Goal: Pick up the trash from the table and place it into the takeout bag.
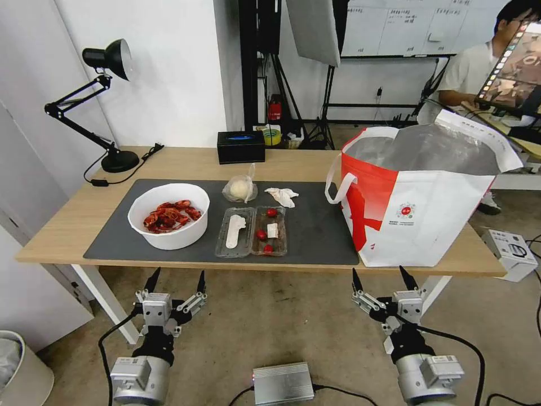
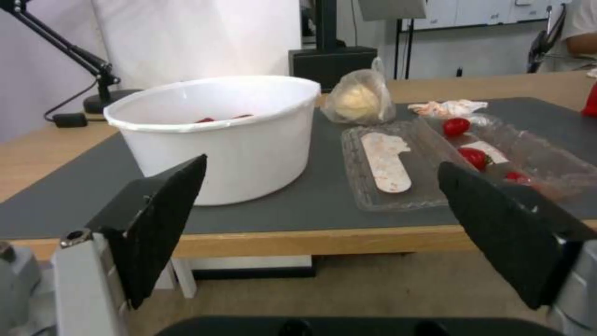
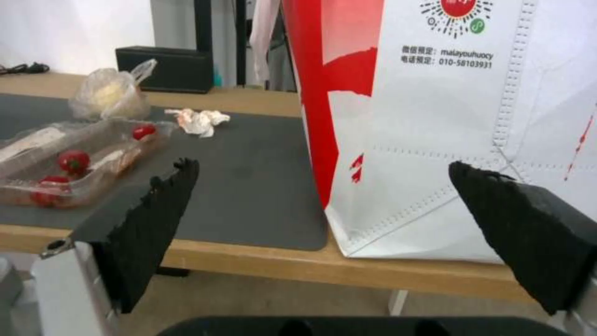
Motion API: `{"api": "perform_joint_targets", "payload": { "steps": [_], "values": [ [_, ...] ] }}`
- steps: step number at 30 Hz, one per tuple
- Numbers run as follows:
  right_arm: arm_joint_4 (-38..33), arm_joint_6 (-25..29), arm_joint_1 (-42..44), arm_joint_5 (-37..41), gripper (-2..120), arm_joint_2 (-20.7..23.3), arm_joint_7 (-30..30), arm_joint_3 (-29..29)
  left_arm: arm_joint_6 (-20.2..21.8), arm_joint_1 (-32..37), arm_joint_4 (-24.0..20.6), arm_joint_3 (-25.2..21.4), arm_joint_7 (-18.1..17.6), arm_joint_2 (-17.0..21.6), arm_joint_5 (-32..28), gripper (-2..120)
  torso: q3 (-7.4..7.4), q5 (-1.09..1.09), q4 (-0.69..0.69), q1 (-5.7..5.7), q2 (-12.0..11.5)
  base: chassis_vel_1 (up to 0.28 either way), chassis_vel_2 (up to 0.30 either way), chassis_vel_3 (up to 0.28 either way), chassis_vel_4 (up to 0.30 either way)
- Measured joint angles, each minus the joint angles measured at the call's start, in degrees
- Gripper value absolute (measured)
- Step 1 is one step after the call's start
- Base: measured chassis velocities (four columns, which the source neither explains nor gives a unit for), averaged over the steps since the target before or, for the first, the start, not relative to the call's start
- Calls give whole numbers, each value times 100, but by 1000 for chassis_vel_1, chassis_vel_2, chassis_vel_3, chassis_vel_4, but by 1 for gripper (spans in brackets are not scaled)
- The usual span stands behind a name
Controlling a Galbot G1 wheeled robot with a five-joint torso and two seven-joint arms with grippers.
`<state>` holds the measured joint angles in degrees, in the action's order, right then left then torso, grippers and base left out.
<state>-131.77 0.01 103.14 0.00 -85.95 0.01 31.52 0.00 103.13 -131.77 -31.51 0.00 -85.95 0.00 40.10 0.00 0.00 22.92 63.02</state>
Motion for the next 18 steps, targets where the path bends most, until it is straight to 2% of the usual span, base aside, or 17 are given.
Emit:
{"api": "perform_joint_targets", "payload": {
  "steps": [18],
  "values": [
    [0, 0, 0, 0, 100, 0, 0, 0, 0, 0, 0, 0, 0, 0, 0, 100, 0, 0, 0, 0, 0, 0, 0, 0, 0]
  ]
}}
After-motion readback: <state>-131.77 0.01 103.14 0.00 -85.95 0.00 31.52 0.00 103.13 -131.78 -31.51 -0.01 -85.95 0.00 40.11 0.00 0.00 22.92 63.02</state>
